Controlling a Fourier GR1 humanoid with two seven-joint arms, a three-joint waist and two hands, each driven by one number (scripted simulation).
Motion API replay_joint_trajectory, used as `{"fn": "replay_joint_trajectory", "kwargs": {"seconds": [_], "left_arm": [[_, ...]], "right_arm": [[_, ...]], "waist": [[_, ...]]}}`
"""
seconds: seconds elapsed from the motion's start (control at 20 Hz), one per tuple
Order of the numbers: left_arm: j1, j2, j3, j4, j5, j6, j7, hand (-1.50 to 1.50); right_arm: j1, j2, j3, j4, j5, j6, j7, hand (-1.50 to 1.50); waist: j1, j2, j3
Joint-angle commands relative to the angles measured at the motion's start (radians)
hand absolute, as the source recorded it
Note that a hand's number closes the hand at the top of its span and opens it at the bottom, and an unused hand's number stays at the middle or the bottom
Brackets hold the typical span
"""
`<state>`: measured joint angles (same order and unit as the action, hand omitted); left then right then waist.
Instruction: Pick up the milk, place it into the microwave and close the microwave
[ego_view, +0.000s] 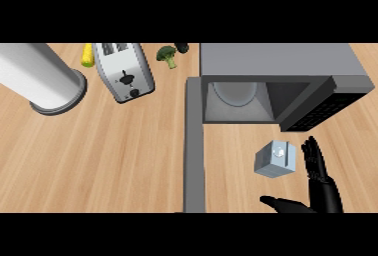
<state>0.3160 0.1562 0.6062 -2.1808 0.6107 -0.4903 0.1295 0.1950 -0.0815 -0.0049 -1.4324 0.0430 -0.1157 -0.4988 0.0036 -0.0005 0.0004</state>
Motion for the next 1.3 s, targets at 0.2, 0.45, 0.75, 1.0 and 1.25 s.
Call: {"fn": "replay_joint_trajectory", "kwargs": {"seconds": [0.2,0.45,0.75,1.0,1.25], "left_arm": [[0.014,0.011,0.058,-0.072,0.080,0.010,0.086,-1.50],[0.005,-0.034,0.071,0.021,0.033,-0.081,0.008,-1.50],[-0.011,-0.103,0.025,0.008,-0.051,-0.093,-0.009,-1.50],[-0.032,0.030,0.107,-0.049,0.119,-0.001,0.136,-1.50],[0.022,-0.039,0.121,-0.034,0.099,-0.093,0.079,-1.50]], "right_arm": [[-0.092,0.020,-0.031,0.240,0.030,-0.015,-0.134,-1.50],[-0.241,0.002,-0.097,0.409,0.022,-0.036,-0.195,-1.50],[-0.337,-0.047,-0.148,0.664,0.013,0.025,-0.337,-1.50],[-0.376,-0.044,-0.105,0.695,0.064,0.017,-0.402,1.50],[-0.373,-0.023,-0.115,0.673,0.058,-0.023,-0.487,1.50]], "waist": [[0.004,0.000,0.000],[0.005,0.000,0.000],[0.007,0.002,0.000],[0.004,0.000,0.000],[0.002,-0.001,0.000]]}}
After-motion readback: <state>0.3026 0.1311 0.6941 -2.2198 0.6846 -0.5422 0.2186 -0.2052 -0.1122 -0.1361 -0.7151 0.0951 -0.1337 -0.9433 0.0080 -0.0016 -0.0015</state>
